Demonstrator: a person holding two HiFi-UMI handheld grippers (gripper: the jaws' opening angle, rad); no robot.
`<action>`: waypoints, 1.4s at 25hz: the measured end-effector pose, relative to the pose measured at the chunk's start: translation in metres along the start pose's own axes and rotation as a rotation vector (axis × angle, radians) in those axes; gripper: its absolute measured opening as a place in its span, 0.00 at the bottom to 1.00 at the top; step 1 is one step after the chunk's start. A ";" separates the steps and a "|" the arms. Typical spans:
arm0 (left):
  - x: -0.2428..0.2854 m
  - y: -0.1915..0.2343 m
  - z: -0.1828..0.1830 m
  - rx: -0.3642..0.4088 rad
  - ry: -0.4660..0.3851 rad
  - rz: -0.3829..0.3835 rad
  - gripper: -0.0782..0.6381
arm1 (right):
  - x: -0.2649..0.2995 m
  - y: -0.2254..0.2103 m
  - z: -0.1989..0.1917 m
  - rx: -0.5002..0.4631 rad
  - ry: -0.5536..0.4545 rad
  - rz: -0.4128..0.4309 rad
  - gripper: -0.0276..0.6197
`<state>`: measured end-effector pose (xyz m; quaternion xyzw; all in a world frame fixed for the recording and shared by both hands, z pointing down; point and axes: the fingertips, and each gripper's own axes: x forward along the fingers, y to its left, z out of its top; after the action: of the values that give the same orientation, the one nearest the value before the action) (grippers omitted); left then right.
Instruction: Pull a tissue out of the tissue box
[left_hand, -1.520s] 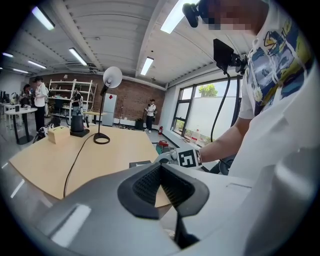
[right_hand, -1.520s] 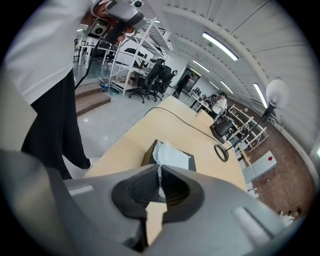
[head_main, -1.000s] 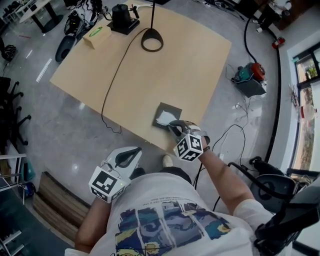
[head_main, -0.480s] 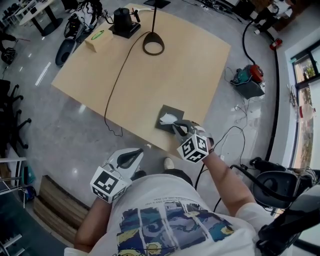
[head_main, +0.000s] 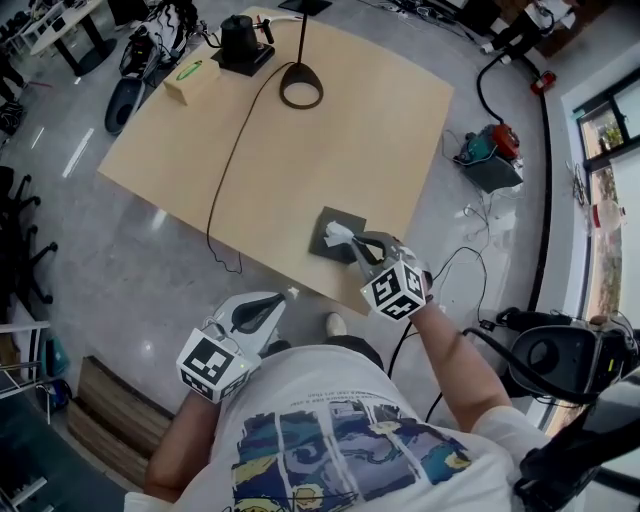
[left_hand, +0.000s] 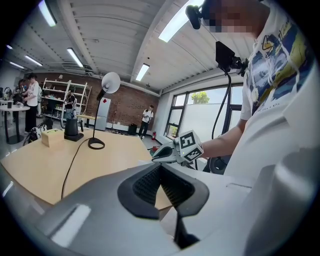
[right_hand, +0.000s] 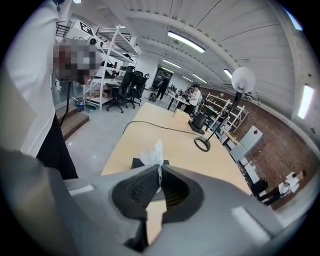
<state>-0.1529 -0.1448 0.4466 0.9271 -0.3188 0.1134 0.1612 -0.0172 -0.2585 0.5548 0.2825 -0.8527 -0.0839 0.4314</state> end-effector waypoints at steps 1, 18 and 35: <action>0.000 0.000 0.000 0.001 0.000 -0.003 0.12 | -0.001 -0.001 0.001 0.003 0.000 -0.006 0.05; -0.005 0.003 -0.003 0.012 -0.002 -0.041 0.12 | -0.030 -0.026 0.037 0.031 -0.034 -0.089 0.05; -0.003 0.013 -0.007 0.031 0.019 -0.088 0.12 | -0.065 -0.025 0.084 0.139 -0.133 -0.132 0.05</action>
<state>-0.1641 -0.1504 0.4551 0.9415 -0.2744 0.1197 0.1545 -0.0425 -0.2510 0.4487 0.3612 -0.8628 -0.0713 0.3465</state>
